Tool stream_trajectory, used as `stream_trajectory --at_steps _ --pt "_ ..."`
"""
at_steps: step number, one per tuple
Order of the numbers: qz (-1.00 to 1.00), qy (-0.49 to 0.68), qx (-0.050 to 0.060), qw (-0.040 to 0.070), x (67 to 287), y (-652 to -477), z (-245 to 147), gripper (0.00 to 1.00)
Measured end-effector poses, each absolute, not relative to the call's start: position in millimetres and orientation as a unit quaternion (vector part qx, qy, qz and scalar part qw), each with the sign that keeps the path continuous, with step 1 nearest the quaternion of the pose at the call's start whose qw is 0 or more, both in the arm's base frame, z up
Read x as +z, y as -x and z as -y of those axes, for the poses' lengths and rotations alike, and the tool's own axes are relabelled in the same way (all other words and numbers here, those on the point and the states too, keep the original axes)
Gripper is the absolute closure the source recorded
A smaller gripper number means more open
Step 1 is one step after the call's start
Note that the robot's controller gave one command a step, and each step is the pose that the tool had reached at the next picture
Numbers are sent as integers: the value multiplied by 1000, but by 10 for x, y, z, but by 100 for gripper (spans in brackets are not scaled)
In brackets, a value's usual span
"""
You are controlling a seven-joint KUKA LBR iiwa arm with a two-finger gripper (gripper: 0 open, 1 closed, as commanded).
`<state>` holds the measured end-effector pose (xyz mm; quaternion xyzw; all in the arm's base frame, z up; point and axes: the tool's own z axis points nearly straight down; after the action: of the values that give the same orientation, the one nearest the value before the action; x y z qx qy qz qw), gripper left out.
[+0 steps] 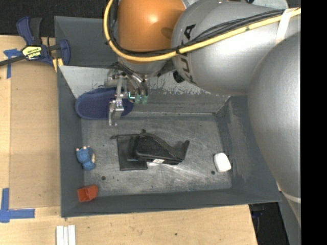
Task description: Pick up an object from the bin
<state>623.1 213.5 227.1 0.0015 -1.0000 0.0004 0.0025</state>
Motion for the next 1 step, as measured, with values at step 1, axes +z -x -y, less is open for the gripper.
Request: stream_trajectory --at_steps 1 --pt "1000 0 -1 -2 2324 -6251 -2125 100"
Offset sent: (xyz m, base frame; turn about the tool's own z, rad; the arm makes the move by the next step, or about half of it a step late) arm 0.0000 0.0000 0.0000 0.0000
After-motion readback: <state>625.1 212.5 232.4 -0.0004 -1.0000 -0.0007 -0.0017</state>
